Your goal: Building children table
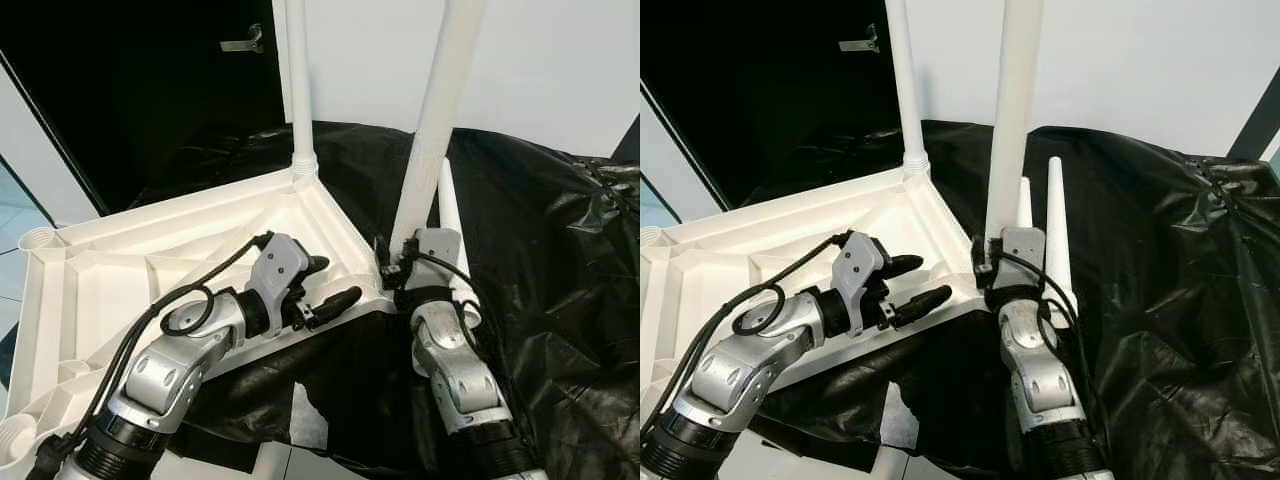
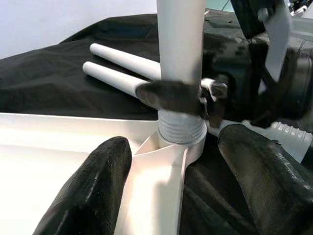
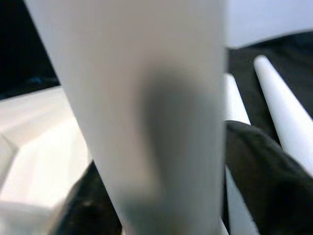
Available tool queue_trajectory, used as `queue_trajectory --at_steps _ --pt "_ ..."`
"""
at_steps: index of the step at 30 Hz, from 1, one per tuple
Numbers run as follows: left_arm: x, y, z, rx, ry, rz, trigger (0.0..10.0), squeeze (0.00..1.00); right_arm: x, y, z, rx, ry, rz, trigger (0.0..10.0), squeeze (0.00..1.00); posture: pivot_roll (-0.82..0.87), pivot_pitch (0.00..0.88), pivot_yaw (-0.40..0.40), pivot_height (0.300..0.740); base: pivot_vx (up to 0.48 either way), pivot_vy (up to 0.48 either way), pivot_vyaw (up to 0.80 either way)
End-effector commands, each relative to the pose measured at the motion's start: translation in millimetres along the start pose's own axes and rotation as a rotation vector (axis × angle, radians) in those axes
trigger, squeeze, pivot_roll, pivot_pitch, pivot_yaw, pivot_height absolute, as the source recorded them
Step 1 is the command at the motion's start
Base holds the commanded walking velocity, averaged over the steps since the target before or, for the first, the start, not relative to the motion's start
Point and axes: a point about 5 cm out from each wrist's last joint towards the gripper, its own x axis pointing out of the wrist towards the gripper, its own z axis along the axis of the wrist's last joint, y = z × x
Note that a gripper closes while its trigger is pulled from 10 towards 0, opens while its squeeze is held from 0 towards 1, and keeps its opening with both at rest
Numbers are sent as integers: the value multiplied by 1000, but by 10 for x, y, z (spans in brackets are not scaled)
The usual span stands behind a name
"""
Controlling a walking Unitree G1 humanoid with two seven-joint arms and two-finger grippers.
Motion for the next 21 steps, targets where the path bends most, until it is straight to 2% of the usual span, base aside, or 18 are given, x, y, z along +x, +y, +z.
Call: queue_trajectory --at_steps 1,5,8,9,10,11,14,18,21 --pt "9 -36 -2 12 12 -53 10000 0 -17 -17 60 15 -32 52 10000 1000 20 0 20 740 0 0 0" --pt "8 -39 -1 12 12 -56 10000 0 -43 -59 74 13 -37 104 10000 1000 19 0 17 740 0 0 0" --pt "2 -33 -1 12 11 -53 10000 0 -78 -132 92 28 -37 205 10000 1000 19 0 17 740 0 0 0" --pt "-1 -32 -1 12 11 -52 10000 0 -85 -154 99 38 -39 228 10000 765 19 0 17 740 0 0 0" --pt "-1 -32 -1 12 11 -52 10000 0 -85 -154 99 38 -39 228 10000 765 19 0 17 740 0 0 0" --pt "-3 -32 -2 11 11 -52 10000 0 -86 -179 105 45 -36 270 10000 0 20 0 17 740 0 0 0" --pt "-9 -36 -10 9 11 -50 10000 0 -85 -205 128 39 -26 429 10000 0 17 0 22 740 0 0 0" --pt "-3 -33 -14 9 12 -50 10000 0 -25 -241 147 -1 -19 512 10000 0 14 0 23 740 0 0 0" --pt "3 -37 -13 11 11 -53 10000 0 45 -287 164 -20 -16 530 10000 0 14 0 23 740 0 0 0"
